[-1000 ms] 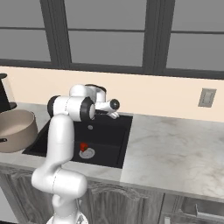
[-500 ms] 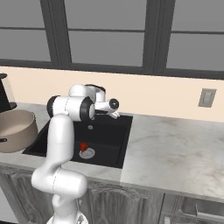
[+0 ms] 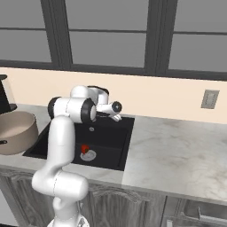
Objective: Dump the bell pepper from the pot into the sink. Then turn on the water and wash the bell pepper. Then turn off the water and put the bell pepper back in the pot.
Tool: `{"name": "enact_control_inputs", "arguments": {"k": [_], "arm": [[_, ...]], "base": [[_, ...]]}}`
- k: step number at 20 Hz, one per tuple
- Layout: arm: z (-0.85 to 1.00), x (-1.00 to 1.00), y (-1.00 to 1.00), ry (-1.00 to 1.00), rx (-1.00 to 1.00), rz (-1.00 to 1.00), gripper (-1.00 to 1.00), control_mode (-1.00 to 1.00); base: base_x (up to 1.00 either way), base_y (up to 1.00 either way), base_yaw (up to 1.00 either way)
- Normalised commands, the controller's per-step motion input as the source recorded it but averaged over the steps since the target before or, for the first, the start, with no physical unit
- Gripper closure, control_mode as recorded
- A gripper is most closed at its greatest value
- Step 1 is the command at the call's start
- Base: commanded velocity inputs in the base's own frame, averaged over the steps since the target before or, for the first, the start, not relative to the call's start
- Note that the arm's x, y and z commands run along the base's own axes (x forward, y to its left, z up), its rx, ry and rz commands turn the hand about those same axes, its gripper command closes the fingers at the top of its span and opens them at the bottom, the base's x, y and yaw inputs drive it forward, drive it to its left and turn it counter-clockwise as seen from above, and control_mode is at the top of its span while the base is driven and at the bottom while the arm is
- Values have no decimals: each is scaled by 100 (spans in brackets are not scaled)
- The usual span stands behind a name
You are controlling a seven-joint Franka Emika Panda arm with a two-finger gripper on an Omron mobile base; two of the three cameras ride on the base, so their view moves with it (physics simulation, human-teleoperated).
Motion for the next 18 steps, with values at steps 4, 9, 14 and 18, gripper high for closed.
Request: {"name": "enact_control_inputs", "arguments": {"k": [4, 9, 14, 18], "arm": [[-2, 0, -81, 28, 18, -17, 100, -100], [-12, 0, -85, 30, 17, -19, 100, -100], [-15, 0, -79, 31, 16, -20, 100, -100], [-12, 0, -67, 30, 15, -18, 100, -100]], "base": [[0, 0, 0], [0, 0, 0], [0, 0, 0], [0, 0, 0]]}}
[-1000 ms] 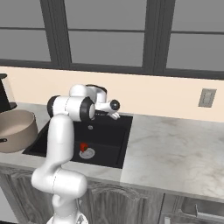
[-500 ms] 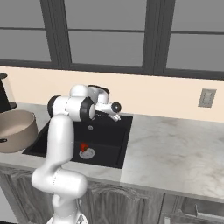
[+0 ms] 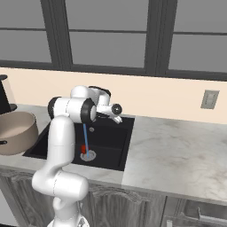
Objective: Dump the bell pepper from the pot into the sink. Then turn on the water and wash the bell pepper. Then turn off the water and put the bell pepper back in the pot.
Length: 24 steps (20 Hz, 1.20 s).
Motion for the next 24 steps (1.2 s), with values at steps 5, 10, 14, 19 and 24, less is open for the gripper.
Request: {"name": "enact_control_inputs", "arguments": {"k": [5, 10, 14, 19, 24], "arm": [[-2, 0, -40, 26, 16, -12, -100, -100], [9, 0, -29, 21, 18, -7, -100, -100], [57, -7, -26, 14, 18, -3, -100, -100], [77, -38, -24, 6, 14, -3, -100, -100], [83, -42, -15, 5, 15, -2, -100, -100]], "base": [[0, 0, 0], [0, 0, 0], [0, 0, 0], [0, 0, 0], [0, 0, 0]]}}
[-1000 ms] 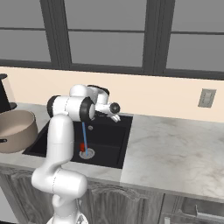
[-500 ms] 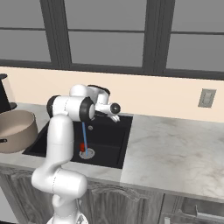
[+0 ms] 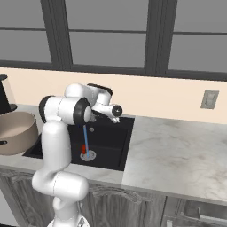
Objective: Dump the bell pepper from the pot into the sink. Then turn on the water and wash the bell pepper. Then turn off the water and put the bell pepper back in the pot.
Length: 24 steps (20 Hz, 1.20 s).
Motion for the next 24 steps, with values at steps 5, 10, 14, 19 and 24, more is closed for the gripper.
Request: {"name": "enact_control_inputs", "arguments": {"k": [5, 10, 14, 19, 24], "arm": [[60, -27, -18, 8, 8, -3, -100, -100], [11, -6, -29, 25, 1, -6, -100, -100], [0, 4, -33, 35, 0, -5, -100, -100], [7, 8, -22, 25, 0, -1, -100, -100], [45, 4, -7, 9, 3, 0, -100, -100]], "base": [[0, 0, 0], [0, 0, 0], [0, 0, 0], [0, 0, 0], [0, 0, 0]]}}
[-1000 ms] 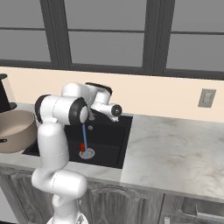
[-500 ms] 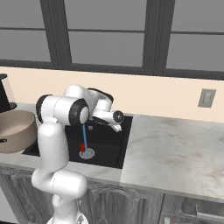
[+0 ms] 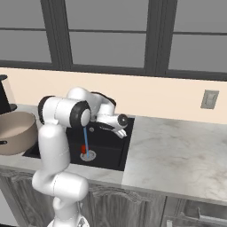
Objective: Dump the bell pepper from the pot into the sink. Then turn on the water and wash the bell pepper. Then turn off the water and put the bell pepper back in the pot.
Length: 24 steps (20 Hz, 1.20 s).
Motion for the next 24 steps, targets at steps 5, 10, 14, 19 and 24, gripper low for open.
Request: {"name": "enact_control_inputs", "arguments": {"k": [5, 10, 14, 19, 24], "arm": [[77, 0, 0, 2, 5, 0, -100, -100], [57, 25, 0, 6, 2, -2, -100, -100], [40, 53, 0, 10, 0, -4, -100, -100], [26, 56, 0, 13, 0, -5, -100, -100], [13, 52, 0, 15, 0, -4, -100, -100]], "base": [[0, 0, 0], [0, 0, 0], [0, 0, 0], [0, 0, 0], [0, 0, 0]]}}
